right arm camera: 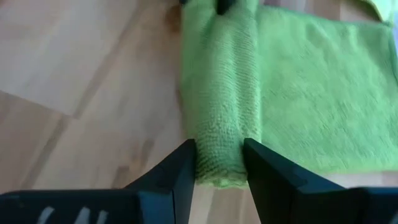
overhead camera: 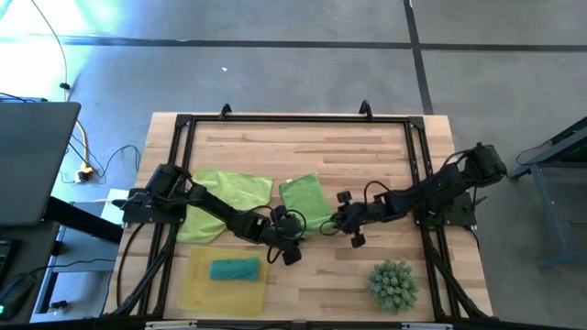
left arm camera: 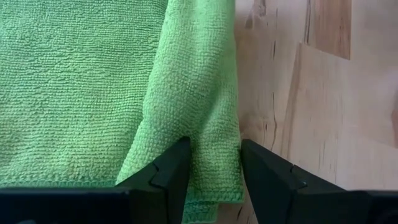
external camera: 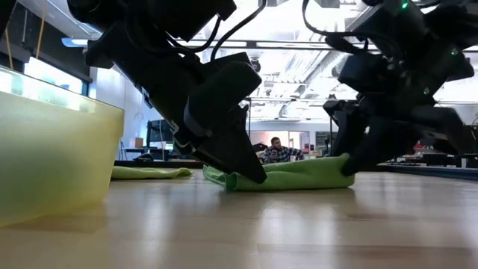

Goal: Roll microfiber towels into tight, uniform cylinder then place into a basket
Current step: Roll the green microfiber towel

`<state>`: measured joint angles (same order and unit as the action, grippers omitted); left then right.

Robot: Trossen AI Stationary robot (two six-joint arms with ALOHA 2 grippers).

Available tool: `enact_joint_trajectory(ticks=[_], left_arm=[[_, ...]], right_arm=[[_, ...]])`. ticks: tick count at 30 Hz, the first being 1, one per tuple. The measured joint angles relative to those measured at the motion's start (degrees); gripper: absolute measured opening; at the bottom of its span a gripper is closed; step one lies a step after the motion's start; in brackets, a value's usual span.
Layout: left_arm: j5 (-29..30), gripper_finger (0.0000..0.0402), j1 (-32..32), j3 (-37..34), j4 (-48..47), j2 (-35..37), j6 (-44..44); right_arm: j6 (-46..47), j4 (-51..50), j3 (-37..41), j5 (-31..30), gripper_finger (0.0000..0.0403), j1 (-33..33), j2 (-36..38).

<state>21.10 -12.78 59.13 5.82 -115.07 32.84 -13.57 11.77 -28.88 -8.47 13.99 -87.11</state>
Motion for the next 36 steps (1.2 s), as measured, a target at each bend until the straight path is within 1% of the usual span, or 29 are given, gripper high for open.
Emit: enact_joint_trajectory(ticks=[6, 9, 12, 15, 19, 21, 23, 28, 31, 36], left_arm=[[0.0, 0.0133, 0.0, 0.0, 0.1, 0.0, 0.0], [0.0, 0.0133, 0.0, 0.0, 0.2, 0.0, 0.2], [0.2, 0.0133, 0.0, 0.0, 0.1, 0.0, 0.3], [0.5, 0.0133, 0.0, 0.0, 0.1, 0.0, 0.6], [0.3, 0.0133, -0.3, 0.0, 0.1, 0.3, 0.4], [-0.3, 0.0133, -0.7, 0.0, -0.6, 1.0, -1.1], [-0.5, 0.0133, -1.3, -0.2, -1.1, 2.0, -2.9], [-0.5, 0.0133, -3.2, -0.1, -0.9, 5.6, -8.3], [0.4, 0.0134, -4.6, -0.1, 0.9, 6.2, -14.5], [7.3, 0.0134, -6.7, 0.1, 5.5, 4.9, -28.5]], right_arm=[[3.2, 0.1, 0.2, 0.8, 0.0129, -1.5, -0.1], [3.3, 0.2, 0.2, 3.2, 0.0129, -2.1, -1.2], [3.3, 1.4, 0.2, 4.0, 0.0125, -2.4, -3.2], [4.5, 2.1, 0.1, 4.1, 0.0104, -2.4, -3.9], [6.6, 1.8, 0.1, 5.8, 0.0055, -2.5, -3.9], [8.7, 1.7, 0.1, 8.5, 0.0027, -2.9, -3.9], [11.4, 1.6, 0.0, 12.5, 0.0009, -4.2, -3.9], [22.6, 1.3, -0.1, 22.2, 0.0013, -8.5, -4.0], [28.2, 0.9, 0.0, 27.3, 0.0009, -11.2, -4.0], [36.4, 0.5, 0.0, 33.3, 0.0005, -14.7, -4.1]])
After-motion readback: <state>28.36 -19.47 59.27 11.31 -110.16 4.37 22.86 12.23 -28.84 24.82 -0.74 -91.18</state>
